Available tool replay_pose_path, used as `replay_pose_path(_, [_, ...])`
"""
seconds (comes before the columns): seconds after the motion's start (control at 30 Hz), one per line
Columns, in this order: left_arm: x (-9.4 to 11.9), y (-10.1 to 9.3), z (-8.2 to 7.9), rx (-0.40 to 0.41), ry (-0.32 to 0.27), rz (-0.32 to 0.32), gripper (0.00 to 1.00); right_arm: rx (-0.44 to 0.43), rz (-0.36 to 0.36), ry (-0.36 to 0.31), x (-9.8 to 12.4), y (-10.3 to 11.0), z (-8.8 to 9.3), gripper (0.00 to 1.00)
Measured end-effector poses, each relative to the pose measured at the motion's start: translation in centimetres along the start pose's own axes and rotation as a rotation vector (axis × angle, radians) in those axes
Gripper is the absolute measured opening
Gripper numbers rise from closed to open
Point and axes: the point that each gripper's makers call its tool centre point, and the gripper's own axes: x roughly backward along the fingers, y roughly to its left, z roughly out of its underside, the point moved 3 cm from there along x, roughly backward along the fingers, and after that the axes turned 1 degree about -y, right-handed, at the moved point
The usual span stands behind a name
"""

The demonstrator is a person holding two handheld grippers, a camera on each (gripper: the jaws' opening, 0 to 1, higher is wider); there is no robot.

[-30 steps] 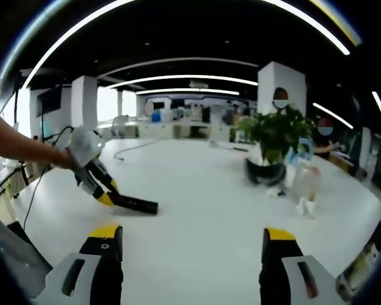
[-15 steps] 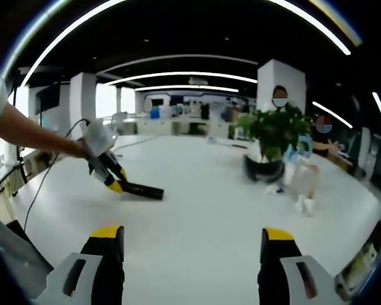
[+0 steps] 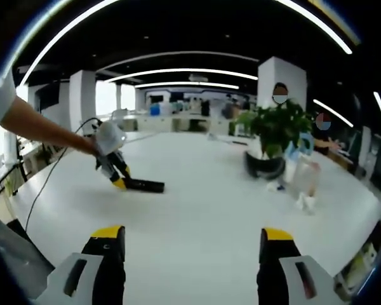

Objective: Press the specified remote control buttons in sequence, fully releasing each button before pressing the next.

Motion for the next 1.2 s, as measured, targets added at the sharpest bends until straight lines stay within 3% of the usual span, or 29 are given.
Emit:
replay_pose_path(0.07, [0.1,0.3,0.0,0.042,-0.002,0.008,0.24,-0.001,-0.005,-0.002,0.0,0.1,-0.1,0.86])
replay_pose_path(0.23, [0.0,0.4,0.0,0.033,0.002,0.04,0.24,0.003,-0.011,0.003,0.0,0.2,0.0,0.86])
replay_pose_path(0.3, [0.0,0.4,0.0,0.069,-0.007,0.048,0.24,0.004,-0.013,0.004,0.0,0.2,0.0,0.85])
replay_pose_path(0.33, [0.1,0.3,0.1,0.099,-0.008,0.042,0.25,0.004,-0.013,0.004,0.0,0.2,0.0,0.85])
replay_pose_path(0.47, [0.2,0.6,0.2,0.062,-0.039,0.01,0.3,0.001,-0.011,-0.002,0.0,0.2,-0.1,0.86])
replay_pose_path(0.57, [0.2,0.9,0.3,0.112,-0.031,-0.015,0.33,0.0,-0.009,-0.007,0.1,0.1,-0.2,0.86])
replay_pose_path(0.73, [0.5,1.8,0.7,0.189,-0.052,-0.102,0.46,-0.002,-0.007,-0.017,0.2,0.1,-0.3,0.87])
replay_pose_path(0.9, [1.0,2.8,1.7,0.296,-0.116,-0.216,0.68,-0.008,-0.004,-0.034,0.3,0.0,-0.6,0.89])
replay_pose_path(1.03, [1.2,2.6,2.8,0.43,-0.176,-0.249,0.92,-0.006,-0.008,-0.036,0.3,0.1,-0.6,0.9])
replay_pose_path(1.13, [1.1,2.3,3.6,0.514,-0.203,-0.26,1.0,0.006,-0.018,-0.033,0.2,0.4,-0.5,0.93])
replay_pose_path(1.2, [1.1,1.9,3.9,0.57,-0.22,-0.254,1.0,0.006,-0.021,-0.034,0.2,0.5,-0.6,0.94])
